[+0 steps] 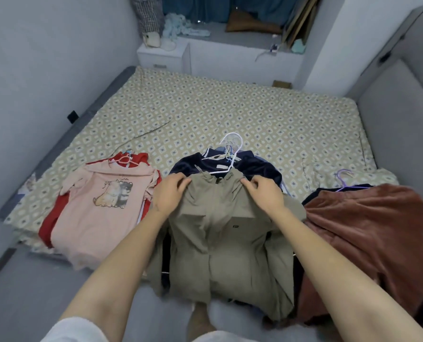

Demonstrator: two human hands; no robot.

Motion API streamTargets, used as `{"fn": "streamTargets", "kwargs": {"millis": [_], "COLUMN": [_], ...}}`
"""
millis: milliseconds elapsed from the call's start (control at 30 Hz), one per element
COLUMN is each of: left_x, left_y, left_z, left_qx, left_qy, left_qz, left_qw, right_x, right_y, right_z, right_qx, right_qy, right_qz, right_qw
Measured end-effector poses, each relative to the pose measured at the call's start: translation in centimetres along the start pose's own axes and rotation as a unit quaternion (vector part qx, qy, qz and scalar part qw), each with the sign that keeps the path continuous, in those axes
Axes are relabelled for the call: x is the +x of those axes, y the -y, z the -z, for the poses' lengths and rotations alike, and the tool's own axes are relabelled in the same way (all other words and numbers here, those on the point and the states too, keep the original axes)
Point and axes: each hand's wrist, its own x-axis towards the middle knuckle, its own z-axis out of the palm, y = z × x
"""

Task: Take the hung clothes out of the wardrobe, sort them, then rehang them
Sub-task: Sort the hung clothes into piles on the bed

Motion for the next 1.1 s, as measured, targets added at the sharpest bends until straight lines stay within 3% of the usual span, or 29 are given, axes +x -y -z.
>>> {"fn": "streamTargets", "kwargs": {"millis": [300, 700, 1100], "left_x": [-11.4, -18.9, -23.2], "left_y": [-1.3, 1.9, 13.0], "left_z": [8.2, 16.9, 25.0], "left_qx": [-0.007, 0.007, 0.023], "left_qy": [-0.057, -0.12, -0.118], "left_qz": [0.044, 0.123, 0.127], "left_qw": [0.997, 0.985, 0.985], "right_x": [-9.8, -15.2, -19.9], "right_y": [5.3, 12.3, 23.7], "right_z": [4.3, 2.5, -4.6], "right_qx": [-0.034, -0.012, -0.005], "right_qy": [-0.027, -0.008, 0.031], "right_qz": [0.061, 0.139, 0.151], "right_qw": [0.997, 0.99, 0.988]}}
